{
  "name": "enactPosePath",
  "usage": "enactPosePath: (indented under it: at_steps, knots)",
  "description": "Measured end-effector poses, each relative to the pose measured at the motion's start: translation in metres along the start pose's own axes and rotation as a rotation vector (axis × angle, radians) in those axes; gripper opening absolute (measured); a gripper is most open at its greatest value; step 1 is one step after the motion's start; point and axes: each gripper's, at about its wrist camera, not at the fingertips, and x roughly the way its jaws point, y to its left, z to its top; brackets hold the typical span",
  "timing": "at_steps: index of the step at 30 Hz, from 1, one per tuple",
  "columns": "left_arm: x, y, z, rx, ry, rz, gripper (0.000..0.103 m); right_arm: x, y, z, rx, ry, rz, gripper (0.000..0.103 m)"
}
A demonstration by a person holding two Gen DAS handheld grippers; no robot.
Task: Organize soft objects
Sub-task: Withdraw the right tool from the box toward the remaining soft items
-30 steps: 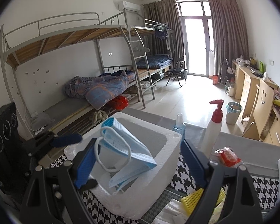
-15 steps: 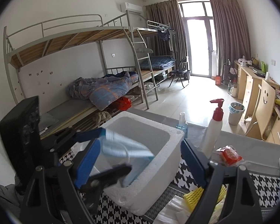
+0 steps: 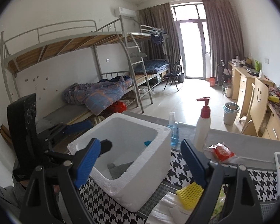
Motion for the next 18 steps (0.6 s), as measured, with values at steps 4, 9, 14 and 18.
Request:
enactPosePath:
  at_steps: [4, 9, 14, 18]
  knots:
    - [-0.008, -0.004, 0.003, 0.000, -0.025, 0.012, 0.091, -0.012, -0.005, -0.001, 0.014, -0.027, -0.028, 0.091]
    - [-0.020, -0.014, 0.006, -0.001, -0.060, 0.012, 0.093, -0.030, -0.010, -0.007, 0.015, -0.066, -0.074, 0.091]
    - [-0.030, -0.026, 0.006, 0.011, -0.084, 0.012, 0.093, -0.049, -0.013, -0.016, 0.019, -0.102, -0.139, 0.091]
    - [-0.037, -0.034, 0.006, 0.021, -0.095, -0.001, 0.093, -0.059, -0.014, -0.021, 0.016, -0.113, -0.183, 0.091]
